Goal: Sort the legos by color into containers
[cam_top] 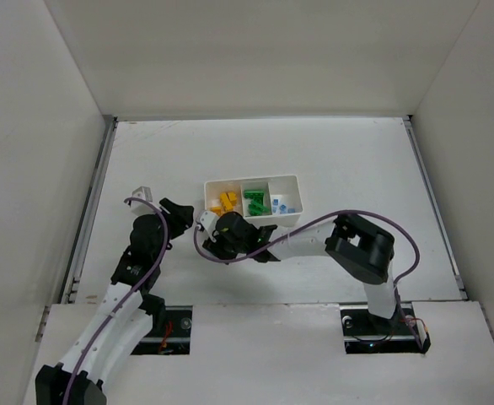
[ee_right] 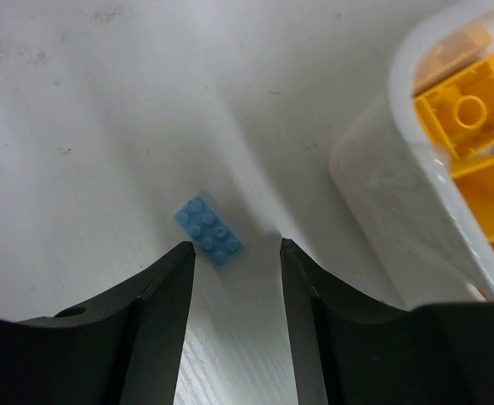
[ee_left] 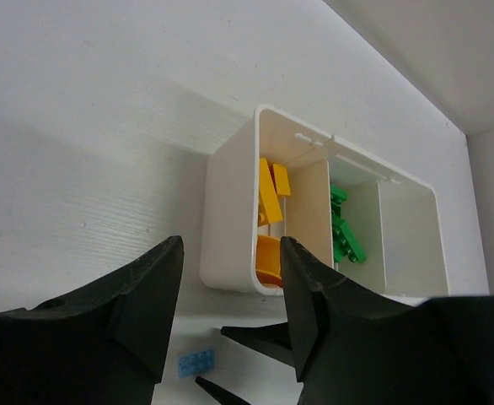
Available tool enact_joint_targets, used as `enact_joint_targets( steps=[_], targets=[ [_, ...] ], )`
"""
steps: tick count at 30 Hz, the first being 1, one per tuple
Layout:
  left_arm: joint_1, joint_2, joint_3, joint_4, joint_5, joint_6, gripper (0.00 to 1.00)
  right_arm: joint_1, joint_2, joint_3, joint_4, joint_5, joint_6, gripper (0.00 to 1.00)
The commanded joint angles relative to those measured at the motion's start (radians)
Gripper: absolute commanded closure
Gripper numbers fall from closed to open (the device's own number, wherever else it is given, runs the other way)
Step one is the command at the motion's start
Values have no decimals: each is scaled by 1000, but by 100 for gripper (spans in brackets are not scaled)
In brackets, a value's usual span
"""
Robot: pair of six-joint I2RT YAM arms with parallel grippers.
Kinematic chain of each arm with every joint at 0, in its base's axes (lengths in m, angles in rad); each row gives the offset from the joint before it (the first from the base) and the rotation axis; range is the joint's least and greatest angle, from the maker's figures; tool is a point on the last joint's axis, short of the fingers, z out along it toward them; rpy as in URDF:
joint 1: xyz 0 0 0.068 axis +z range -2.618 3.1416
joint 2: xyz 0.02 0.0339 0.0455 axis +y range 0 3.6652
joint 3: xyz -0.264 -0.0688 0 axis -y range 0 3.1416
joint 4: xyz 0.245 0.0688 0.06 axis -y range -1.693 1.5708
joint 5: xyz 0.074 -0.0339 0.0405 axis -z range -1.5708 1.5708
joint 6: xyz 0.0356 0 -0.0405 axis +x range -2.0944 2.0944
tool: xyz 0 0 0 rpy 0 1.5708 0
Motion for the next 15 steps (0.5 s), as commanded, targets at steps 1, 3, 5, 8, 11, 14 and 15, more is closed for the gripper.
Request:
enact_joint_targets(
  steps=[1, 3, 5, 8, 11, 14, 15],
  targets=[
    [19, -9, -2, 31, 46, -8, 54, -2, 30, 67, -32, -70, -35, 49],
    [25, -7, -5, 40, 51, -10, 54, -2, 39, 76, -46, -77, -37, 50],
    [30, -7, -6, 41, 51, -13, 54, -1, 45, 83, -59, -94, -30, 51],
    [40, 2, -5, 46, 52, -16, 54, 1, 57, 93, -87, -113, -24, 57],
    [45, 0, -12, 57, 54, -18, 55, 4, 57, 107, -138, -140, 15, 61],
    [56, 0, -5, 55, 58, -22, 55, 16, 42, 87, -141, -159, 48, 67],
    [57, -1, -5, 55, 60, -22, 55, 24, 37, 80, -139, -153, 55, 68]
  ],
)
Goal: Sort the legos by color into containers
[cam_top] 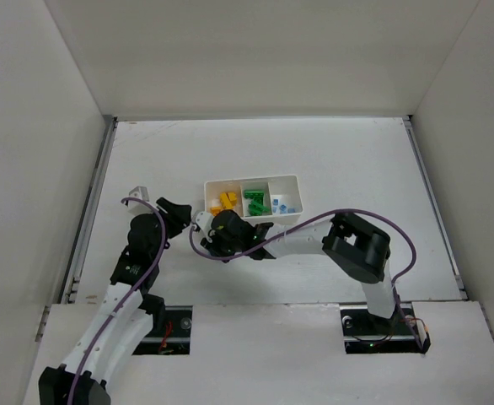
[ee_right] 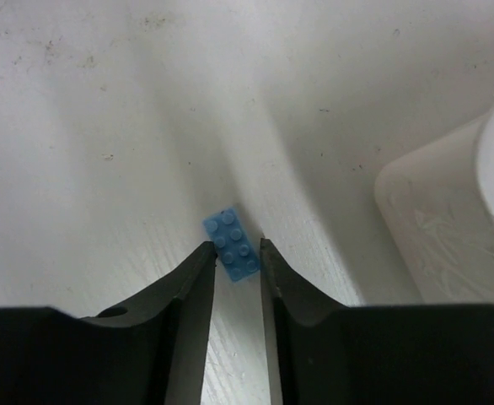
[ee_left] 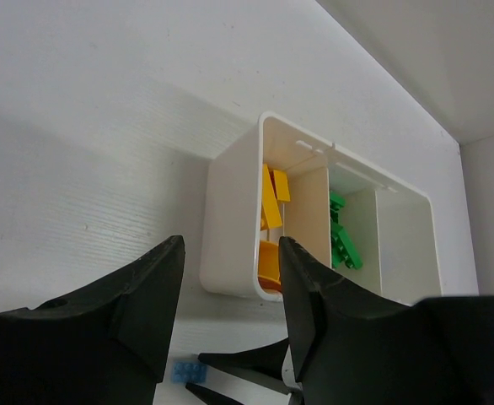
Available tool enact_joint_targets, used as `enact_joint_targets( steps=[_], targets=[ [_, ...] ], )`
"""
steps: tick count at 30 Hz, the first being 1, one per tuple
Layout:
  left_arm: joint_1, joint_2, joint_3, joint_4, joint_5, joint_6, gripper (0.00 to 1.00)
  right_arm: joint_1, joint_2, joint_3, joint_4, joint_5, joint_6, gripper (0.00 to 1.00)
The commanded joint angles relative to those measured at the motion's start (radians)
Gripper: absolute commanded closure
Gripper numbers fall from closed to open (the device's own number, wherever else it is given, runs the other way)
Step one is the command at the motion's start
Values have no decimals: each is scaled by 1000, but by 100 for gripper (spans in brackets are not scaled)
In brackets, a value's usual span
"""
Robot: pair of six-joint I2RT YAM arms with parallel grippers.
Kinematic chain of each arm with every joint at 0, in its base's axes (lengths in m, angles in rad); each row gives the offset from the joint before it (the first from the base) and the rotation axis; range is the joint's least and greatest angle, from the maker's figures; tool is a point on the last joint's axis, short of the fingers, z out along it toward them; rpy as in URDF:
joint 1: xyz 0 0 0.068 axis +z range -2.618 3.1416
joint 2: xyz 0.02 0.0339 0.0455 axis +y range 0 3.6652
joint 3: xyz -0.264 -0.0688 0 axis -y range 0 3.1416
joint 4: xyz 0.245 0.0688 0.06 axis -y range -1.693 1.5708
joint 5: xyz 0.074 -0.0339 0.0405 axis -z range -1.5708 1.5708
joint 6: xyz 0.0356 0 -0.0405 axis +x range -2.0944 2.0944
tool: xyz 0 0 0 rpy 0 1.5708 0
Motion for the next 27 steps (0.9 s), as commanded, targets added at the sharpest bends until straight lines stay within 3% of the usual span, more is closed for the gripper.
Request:
enact_joint_targets(
  steps=[1, 11, 19, 27],
  targets=[
    [13, -7, -4, 51, 22, -6, 55, 32, -6, -7, -57, -49, 53, 70],
    [56, -44, 4, 35, 21, -31, 56, 56, -98, -137, 73, 37, 146, 80],
    [112, -47, 8, 40, 30, -101, 56, 62, -224, -265, 190, 109, 206, 81],
    [96, -15, 4, 58, 42, -103, 56, 23, -383, -364, 242, 121, 235, 81]
  ],
)
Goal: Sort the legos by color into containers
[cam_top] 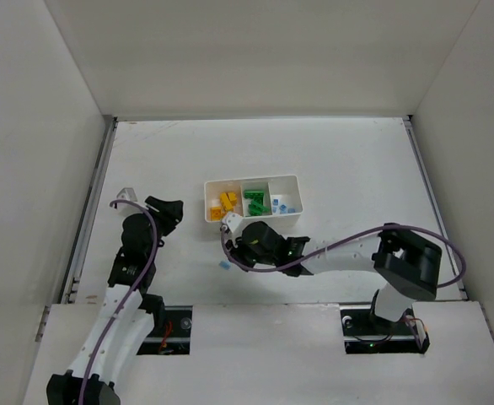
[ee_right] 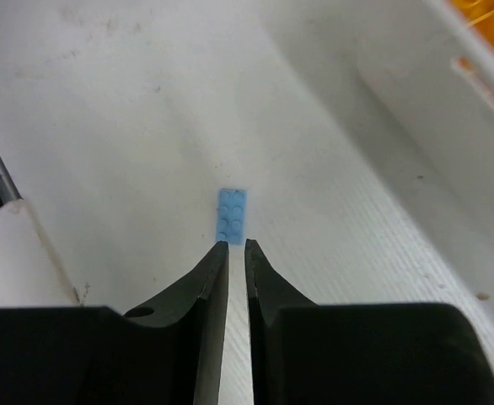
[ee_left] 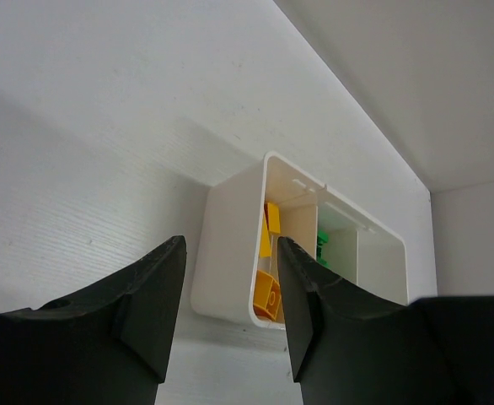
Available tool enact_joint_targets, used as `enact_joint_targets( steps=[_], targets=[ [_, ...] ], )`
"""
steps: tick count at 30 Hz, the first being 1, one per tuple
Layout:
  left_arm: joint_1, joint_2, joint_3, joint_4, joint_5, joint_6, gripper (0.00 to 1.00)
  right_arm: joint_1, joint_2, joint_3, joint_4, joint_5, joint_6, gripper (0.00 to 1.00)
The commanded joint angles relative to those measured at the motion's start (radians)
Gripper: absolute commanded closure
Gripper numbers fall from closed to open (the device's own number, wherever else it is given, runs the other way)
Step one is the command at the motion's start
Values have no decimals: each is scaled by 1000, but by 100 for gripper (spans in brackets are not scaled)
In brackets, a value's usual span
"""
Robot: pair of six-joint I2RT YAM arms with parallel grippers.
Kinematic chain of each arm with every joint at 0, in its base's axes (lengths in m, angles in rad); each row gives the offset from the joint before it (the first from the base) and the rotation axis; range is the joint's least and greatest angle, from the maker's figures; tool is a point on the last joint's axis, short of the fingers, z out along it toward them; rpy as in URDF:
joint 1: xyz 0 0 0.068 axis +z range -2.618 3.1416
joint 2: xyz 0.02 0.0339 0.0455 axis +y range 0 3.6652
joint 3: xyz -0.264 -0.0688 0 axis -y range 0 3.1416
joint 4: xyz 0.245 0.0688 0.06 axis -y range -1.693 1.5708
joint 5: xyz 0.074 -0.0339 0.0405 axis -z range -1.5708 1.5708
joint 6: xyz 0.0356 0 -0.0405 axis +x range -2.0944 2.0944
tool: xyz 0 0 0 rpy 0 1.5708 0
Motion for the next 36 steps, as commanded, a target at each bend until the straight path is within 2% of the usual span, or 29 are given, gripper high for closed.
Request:
enact_joint_targets(
  steps=[1, 3, 7, 14, 17, 22, 27, 36],
  targets=[
    [-8, 14, 5, 50, 21, -7, 56, -19, -81, -16, 86, 26, 22, 81],
    [-15, 17, 5, 53, 21, -4, 56, -25, -92, -20, 81, 29, 27, 78],
    [-17, 31, 5, 64, 21, -2, 56, -10, -18, 18, 50, 62, 19, 58],
    [-11, 28, 2, 71, 21, -7, 56, 50, 98, 75, 61, 92, 45, 51],
    [-17, 32, -1, 79, 24, -2, 56, 55, 124, 78, 60, 99, 50, 50],
    [-6, 32, -8, 81, 29, -5, 56, 76, 141, 87, 21, 125, 54, 54],
    [-2, 6, -18, 84, 26, -11, 56, 122, 186, 128, -71, 289, 27, 62],
    [9, 6, -7, 84, 32, -8, 56, 142, 200, 145, -92, 316, 47, 82]
  ],
)
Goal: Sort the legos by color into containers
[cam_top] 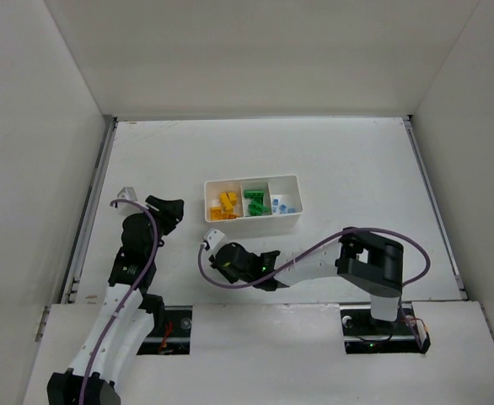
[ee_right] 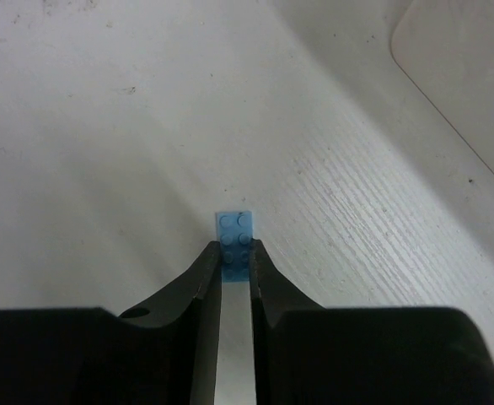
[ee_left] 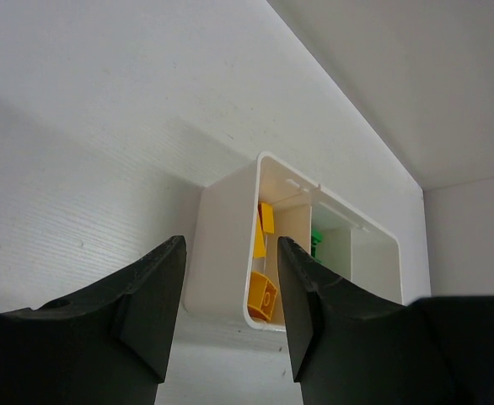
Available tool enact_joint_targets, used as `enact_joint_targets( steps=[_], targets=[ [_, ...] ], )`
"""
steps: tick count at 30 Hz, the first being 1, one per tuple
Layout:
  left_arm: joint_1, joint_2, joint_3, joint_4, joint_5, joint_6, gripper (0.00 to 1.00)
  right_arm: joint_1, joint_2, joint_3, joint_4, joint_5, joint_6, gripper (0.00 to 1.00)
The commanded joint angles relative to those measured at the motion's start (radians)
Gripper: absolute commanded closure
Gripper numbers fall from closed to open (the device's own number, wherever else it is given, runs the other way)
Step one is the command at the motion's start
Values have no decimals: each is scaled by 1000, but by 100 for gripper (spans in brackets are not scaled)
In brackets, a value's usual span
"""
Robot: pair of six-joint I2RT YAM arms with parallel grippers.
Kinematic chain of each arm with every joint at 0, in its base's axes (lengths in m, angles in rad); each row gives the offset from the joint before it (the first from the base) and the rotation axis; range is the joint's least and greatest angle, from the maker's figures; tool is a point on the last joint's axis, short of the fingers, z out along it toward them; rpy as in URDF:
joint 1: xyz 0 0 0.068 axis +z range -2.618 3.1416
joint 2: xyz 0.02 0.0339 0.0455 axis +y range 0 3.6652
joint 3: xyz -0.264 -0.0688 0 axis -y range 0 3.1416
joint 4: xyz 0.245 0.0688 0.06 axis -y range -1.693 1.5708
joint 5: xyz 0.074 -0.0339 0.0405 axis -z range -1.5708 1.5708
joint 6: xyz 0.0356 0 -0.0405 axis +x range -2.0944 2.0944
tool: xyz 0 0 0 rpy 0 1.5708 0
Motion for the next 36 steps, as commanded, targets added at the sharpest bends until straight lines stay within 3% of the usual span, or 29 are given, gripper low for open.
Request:
enact_joint_targets(
  steps=[1, 11, 18, 23, 31, 33, 34, 36],
  targets=[
    [8, -15, -1, 50, 14, 0, 56, 5, -4, -2, -26, 28, 13, 83],
    [5, -3, -19, 67, 28, -5, 56, -58, -286, -113, 93, 15, 20, 84],
    [-27, 43, -42, 81, 25, 6, 51, -272, -487, -151, 100, 31, -30, 84],
    [-32, 44, -61, 67, 22, 8, 46, -421, -482, -133, 80, 64, -32, 83],
    [-27, 44, -59, 30, 16, 11, 36, -500, -375, -122, 73, 155, 8, 82],
    [-27, 46, -61, 29, 14, 9, 28, -504, -370, -124, 74, 163, 17, 80],
    [-26, 47, -59, 27, 13, 9, 3, -504, -370, -122, 70, 169, 17, 78],
    [-26, 55, -50, 16, 10, 11, 0, -512, -381, -124, 74, 201, 17, 68]
  ],
)
